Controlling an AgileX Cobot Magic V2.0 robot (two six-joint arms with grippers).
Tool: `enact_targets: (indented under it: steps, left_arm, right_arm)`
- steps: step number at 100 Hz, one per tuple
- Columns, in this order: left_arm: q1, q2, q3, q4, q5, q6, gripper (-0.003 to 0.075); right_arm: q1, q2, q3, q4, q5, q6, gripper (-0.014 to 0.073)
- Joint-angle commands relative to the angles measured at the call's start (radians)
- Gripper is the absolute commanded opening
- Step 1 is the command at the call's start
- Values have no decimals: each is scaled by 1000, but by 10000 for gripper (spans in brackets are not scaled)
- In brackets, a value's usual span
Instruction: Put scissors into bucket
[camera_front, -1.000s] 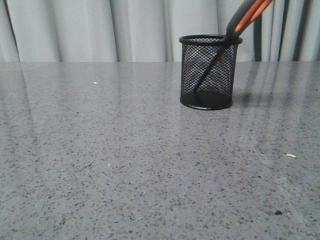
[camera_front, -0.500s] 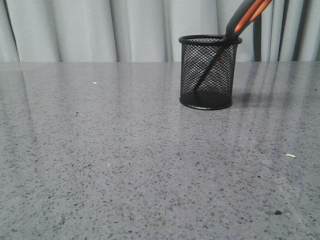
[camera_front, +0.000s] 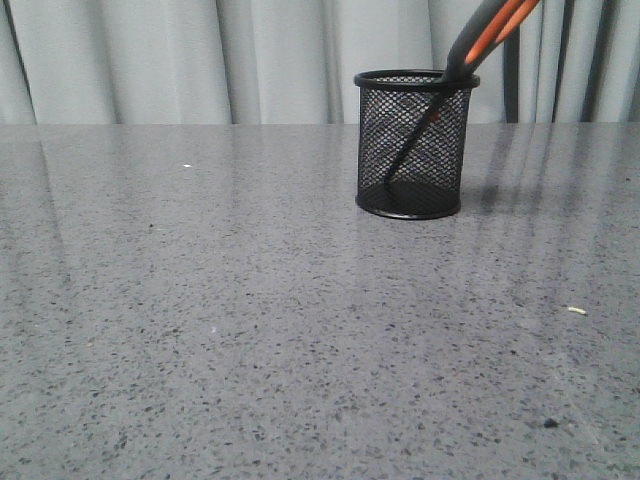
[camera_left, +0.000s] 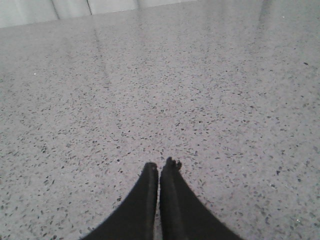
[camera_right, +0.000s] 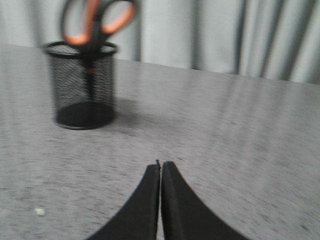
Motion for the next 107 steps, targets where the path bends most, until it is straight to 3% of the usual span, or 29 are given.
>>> enact_targets:
  steps: [1, 23, 107]
  left_arm:
    - [3, -29, 40, -3, -38, -11, -20]
    - [3, -29, 40, -3, -38, -11, -20]
    - [3, -29, 40, -3, -38, -11, -20]
  right_arm:
    - [-60, -15, 9, 12, 13, 0, -45]
    - [-95, -160, 9, 12, 296, 0, -45]
    - [-95, -190, 9, 12, 303, 0, -45]
